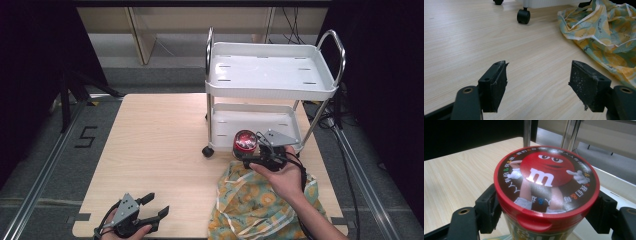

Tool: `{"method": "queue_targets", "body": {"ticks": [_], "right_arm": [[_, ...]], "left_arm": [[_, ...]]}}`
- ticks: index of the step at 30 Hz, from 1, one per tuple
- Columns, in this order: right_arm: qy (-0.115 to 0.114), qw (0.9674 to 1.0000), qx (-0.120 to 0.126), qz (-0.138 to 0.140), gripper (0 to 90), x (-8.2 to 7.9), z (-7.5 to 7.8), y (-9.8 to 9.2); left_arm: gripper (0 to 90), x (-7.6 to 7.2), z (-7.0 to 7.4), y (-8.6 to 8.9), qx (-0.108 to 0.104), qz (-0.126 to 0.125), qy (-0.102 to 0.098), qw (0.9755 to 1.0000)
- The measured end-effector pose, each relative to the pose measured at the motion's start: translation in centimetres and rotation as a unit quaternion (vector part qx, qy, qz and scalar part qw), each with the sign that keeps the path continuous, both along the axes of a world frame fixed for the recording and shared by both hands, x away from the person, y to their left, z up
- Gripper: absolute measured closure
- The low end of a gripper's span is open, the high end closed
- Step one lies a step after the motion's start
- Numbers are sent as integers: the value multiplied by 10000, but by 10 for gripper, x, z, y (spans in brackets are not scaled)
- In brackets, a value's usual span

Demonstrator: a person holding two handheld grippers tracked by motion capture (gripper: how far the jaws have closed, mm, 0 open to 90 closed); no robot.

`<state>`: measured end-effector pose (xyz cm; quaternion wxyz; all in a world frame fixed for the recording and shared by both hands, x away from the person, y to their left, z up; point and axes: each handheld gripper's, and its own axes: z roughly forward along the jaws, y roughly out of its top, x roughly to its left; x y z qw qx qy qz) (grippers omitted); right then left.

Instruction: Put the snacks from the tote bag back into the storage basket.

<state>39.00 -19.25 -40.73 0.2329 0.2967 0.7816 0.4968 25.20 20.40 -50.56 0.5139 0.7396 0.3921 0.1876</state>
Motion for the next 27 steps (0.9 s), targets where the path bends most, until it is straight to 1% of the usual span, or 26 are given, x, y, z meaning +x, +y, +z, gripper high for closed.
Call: {"method": "queue_targets", "body": {"ticks": [1,2,4,5,6,7,8,9,10,11,12,13,14,15,16,18,19,21,22,23,24,25,26,27], "right_arm": [[139,9998,123,-40,264,-1,-1,3],[-8,10000,9,3,264,1,0,1],[46,10000,1,-4,264,1,0,2],[48,10000,32,40,264,2,0,3],[132,9999,82,-8,264,1,0,4],[167,9998,80,-13,264,1,0,4],[167,9998,80,-13,264,1,0,4],[58,10000,36,40,264,4,1,4],[58,10000,36,40,264,4,1,4],[83,9999,54,46,264,4,0,6],[51,10000,57,38,264,5,0,6],[7,10000,18,7,264,5,0,6],[7,10000,18,7,264,5,0,6],[103,9998,101,100,264,6,0,8],[71,10000,42,47,264,6,0,7],[83,9999,72,30,264,7,0,7],[97,9999,57,52,264,8,0,7],[118,9999,90,9,264,8,0,8],[148,9999,76,3,264,8,0,8],[112,9999,90,6,265,10,-1,8],[109,9999,34,7,264,10,-1,8],[135,9999,51,8,264,11,-1,8],[135,9999,51,8,264,11,-1,8],[80,9999,74,9,264,13,-2,8]], "left_arm": [[292,0,0,0,-3,-3,2,10000],[292,0,0,0,-3,1,-1,10000],[292,0,0,0,5,-3,0,10000],[292,0,0,0,-3,1,0,10000],[292,0,0,0,-2,1,-2,10000],[292,-1,0,-1,-92,98,86,9999],[292,-1,0,-1,-92,98,86,9999],[292,-1,0,-1,-76,79,75,9999],[292,-1,0,-1,-76,79,75,9999],[292,0,0,-1,-42,-7,1,10000],[292,0,0,0,3,-5,0,10000],[292,0,0,0,-38,9,-1,10000],[292,0,0,0,-38,9,-1,10000],[292,-1,0,0,-74,87,70,9999],[293,-1,0,0,-85,85,62,9999],[292,0,0,1,-7,4,-6,10000],[292,-1,0,-1,-95,96,83,9999],[293,-1,0,0,-85,89,72,9999],[293,0,0,1,-25,26,17,10000],[292,0,0,1,-10,14,3,10000],[293,0,0,1,-7,11,5,10000],[293,-1,0,-1,-123,103,78,9998],[293,-1,0,-1,-123,103,78,9998],[292,-1,0,-2,-144,105,79,9998]]}}
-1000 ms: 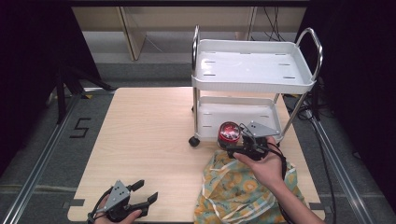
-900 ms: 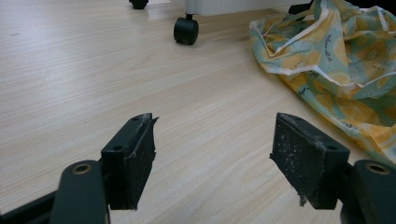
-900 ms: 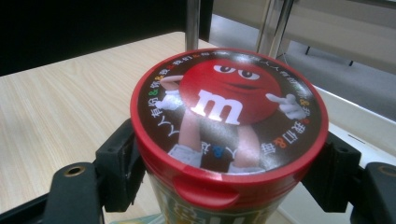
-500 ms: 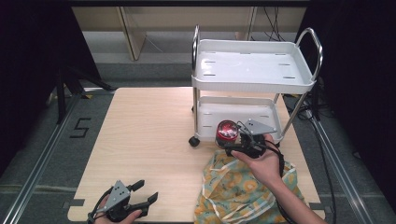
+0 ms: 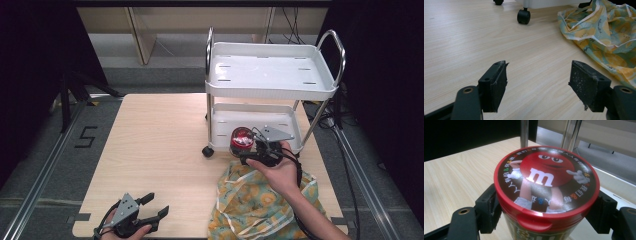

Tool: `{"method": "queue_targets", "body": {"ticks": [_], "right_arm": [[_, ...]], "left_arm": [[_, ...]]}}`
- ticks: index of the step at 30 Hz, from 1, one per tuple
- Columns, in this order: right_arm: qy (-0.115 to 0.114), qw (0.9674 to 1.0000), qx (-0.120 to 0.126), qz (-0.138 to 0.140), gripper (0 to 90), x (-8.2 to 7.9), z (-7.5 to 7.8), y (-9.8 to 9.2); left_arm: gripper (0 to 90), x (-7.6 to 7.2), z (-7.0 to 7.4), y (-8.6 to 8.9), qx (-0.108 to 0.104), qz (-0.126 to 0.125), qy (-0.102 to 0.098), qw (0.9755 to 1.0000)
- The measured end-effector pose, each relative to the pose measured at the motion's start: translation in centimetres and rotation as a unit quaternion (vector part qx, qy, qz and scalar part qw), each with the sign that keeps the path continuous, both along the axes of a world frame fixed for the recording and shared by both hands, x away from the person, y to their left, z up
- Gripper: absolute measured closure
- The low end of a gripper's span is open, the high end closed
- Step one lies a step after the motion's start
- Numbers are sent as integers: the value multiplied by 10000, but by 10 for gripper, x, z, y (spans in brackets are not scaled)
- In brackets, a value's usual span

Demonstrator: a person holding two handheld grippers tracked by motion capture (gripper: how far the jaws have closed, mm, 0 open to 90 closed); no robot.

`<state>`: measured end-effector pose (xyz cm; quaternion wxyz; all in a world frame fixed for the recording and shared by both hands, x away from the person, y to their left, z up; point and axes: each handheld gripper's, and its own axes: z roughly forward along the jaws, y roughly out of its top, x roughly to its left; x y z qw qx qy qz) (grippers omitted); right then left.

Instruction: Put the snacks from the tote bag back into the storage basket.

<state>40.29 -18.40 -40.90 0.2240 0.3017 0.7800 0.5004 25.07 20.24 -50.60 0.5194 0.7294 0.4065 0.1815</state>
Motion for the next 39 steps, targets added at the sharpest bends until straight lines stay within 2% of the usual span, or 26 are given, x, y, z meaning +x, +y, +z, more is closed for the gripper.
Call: {"method": "queue_targets", "body": {"ticks": [1,3,8,9,11,12,14,15,18,20,21,22,23,24,26,29,30,34,36,39], "right_arm": [[86,10000,-18,-24,264,-1,1,0],[48,10000,-14,-46,264,1,0,0],[12,10000,-20,7,264,4,-1,2],[31,10000,-30,6,264,5,-1,2],[184,9998,22,-90,264,3,0,3],[92,9999,-43,-11,264,5,0,3],[110,9999,-60,-32,264,6,0,3],[188,9998,-42,-25,264,5,-1,4],[83,9999,-71,0,264,7,-1,5],[124,9999,-48,-34,264,7,-1,6],[16,10000,-61,-65,264,8,-1,6],[166,9998,-35,-55,264,7,-1,7],[90,9999,-98,1,265,9,0,7],[162,9998,-66,-69,264,8,0,8],[97,9999,-91,-7,264,10,1,8],[174,9998,-65,-18,264,10,1,10],[94,9999,-116,22,264,11,2,10],[140,9999,-43,-62,265,11,2,12],[71,9999,-77,8,264,14,2,12],[127,9999,-78,-43,264,13,3,12]], "left_arm": [[293,0,0,0,1,0,1,10000],[293,0,0,1,69,-20,0,10000],[292,0,0,1,51,-41,-39,10000],[292,1,1,2,110,-93,-83,9999],[292,1,0,2,94,-98,-85,9999],[292,1,1,2,128,-107,-85,9998],[292,1,0,2,98,-99,-87,9999],[292,1,1,2,130,-96,-83,9998],[293,0,0,1,81,-27,-9,10000],[293,0,0,1,80,-38,-19,10000],[293,0,0,1,42,-17,-12,10000],[293,0,0,2,85,-37,-8,10000],[293,0,0,1,39,-22,-11,10000],[293,0,0,0,10,-11,-18,10000],[293,0,0,2,88,-44,-9,10000],[293,0,0,0,17,-25,-14,10000],[293,1,0,2,106,-98,-84,9999],[293,1,0,2,99,-94,-85,9999],[293,1,1,2,111,-93,-81,9999],[293,1,0,2,99,-97,-86,9999]]}}
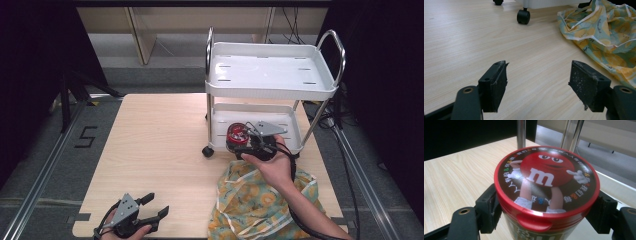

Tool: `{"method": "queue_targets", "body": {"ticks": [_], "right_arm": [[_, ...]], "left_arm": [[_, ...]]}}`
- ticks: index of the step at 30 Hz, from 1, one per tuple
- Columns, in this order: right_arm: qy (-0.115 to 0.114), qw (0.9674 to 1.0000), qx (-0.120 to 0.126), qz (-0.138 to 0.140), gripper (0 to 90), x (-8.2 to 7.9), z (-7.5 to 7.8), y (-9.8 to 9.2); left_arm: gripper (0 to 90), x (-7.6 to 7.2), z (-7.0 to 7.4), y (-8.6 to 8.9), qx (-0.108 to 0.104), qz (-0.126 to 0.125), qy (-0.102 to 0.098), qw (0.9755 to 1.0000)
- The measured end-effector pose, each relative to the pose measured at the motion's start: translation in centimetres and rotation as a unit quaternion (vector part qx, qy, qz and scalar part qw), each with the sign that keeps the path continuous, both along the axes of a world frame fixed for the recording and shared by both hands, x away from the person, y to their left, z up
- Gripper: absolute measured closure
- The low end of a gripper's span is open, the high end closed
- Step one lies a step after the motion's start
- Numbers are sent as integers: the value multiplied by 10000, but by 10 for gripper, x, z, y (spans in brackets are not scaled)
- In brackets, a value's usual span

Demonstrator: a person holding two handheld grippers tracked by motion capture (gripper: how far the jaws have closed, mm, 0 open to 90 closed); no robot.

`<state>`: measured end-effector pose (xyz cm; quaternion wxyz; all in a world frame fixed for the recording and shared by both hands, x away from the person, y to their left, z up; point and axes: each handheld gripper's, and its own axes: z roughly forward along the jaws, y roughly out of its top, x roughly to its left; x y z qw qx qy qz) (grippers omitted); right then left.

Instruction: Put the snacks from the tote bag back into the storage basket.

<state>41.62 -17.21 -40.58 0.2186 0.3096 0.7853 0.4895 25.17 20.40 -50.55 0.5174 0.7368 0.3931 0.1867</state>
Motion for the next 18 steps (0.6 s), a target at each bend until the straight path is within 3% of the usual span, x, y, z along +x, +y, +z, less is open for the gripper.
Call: {"method": "queue_targets", "body": {"ticks": [1,2,10,11,14,15,18], "right_arm": [[-52,10000,-9,39,264,2,0,1],[26,10000,31,4,264,2,0,2],[41,10000,8,30,264,4,2,5],[2,10000,5,58,264,5,3,6],[-72,10000,-29,17,264,5,4,5],[55,10000,64,-6,264,5,4,8],[9,10000,45,20,264,7,4,8]], "left_arm": [[293,0,0,1,54,-23,-1,10000],[293,-1,0,0,-30,68,81,9999],[293,-1,-1,0,-58,23,61,10000],[293,-1,-1,-1,-145,48,58,9999],[294,-1,-1,-1,-149,51,60,9999],[294,-1,0,0,-47,19,60,10000],[293,-1,0,0,-54,20,62,10000]]}}
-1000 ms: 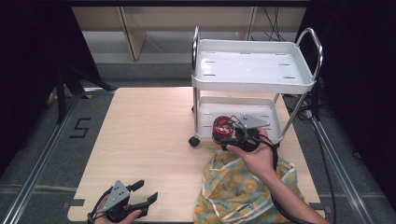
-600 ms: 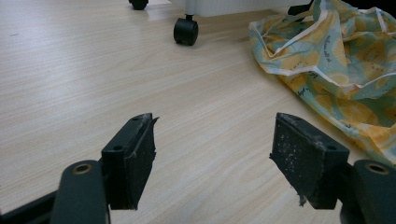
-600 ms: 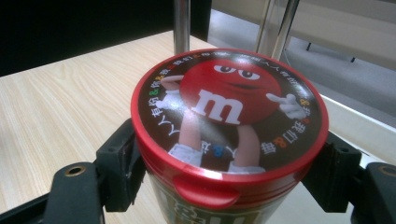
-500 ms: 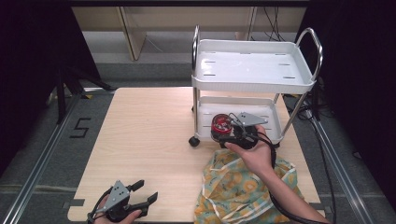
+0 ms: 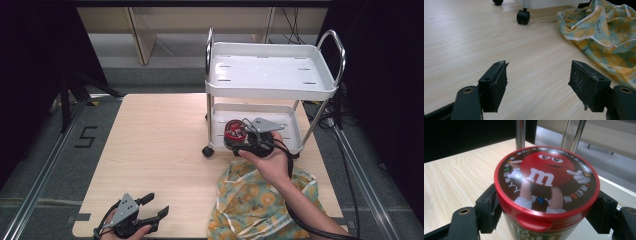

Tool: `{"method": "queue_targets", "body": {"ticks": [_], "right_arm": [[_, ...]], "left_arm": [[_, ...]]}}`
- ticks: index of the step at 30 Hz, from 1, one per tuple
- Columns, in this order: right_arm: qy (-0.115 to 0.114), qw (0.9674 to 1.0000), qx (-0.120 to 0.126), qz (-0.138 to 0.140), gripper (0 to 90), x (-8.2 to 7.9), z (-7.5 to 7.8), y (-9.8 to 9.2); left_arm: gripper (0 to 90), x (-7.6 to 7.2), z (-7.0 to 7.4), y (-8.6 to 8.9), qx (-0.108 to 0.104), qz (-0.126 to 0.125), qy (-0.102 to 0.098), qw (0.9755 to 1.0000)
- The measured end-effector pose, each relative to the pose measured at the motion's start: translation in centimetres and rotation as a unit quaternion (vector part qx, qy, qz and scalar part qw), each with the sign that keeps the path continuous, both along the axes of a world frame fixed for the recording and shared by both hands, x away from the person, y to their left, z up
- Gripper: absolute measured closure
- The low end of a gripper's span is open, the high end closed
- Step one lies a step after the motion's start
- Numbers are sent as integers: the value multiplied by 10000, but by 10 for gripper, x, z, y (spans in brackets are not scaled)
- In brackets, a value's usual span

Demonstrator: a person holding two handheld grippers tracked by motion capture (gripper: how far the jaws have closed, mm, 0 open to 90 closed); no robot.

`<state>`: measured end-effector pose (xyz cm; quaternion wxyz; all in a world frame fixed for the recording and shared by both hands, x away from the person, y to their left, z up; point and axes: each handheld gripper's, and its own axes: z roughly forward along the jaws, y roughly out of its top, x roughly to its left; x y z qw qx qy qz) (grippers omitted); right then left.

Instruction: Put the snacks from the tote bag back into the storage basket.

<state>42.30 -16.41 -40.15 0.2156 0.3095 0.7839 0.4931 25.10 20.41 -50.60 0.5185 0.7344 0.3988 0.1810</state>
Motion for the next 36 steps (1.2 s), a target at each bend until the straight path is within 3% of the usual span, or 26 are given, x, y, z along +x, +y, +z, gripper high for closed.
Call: {"method": "queue_targets", "body": {"ticks": [1,2,3,10,11,12,14,18,24,25,36], "right_arm": [[-36,10000,-37,61,264,1,0,0],[-92,9999,-17,-49,264,1,0,1],[13,10000,1,-26,264,0,1,1],[-38,10000,-14,-2,264,3,2,3],[-186,9998,-98,40,264,5,2,3],[-186,9998,-98,40,264,5,2,3],[-14,10000,-55,39,264,4,2,6],[-92,9999,-40,39,264,6,1,8],[52,10000,22,44,264,7,0,11],[-50,9999,-43,116,265,9,0,11],[29,10000,2,14,264,11,2,16]], "left_arm": [[294,0,0,0,-3,0,-2,10000],[293,0,0,0,-3,1,-3,10000],[293,0,0,0,-4,1,-2,10000],[294,0,0,0,27,-16,1,10000],[294,0,0,0,-3,-6,-3,10000],[294,0,0,0,-3,-6,-3,10000],[294,0,0,0,-4,-7,-3,10000],[294,0,0,0,-9,-4,-4,10000],[294,0,0,0,-17,-4,-8,10000],[294,0,0,0,-18,-2,-7,10000],[294,0,0,0,-38,4,-8,10000]]}}
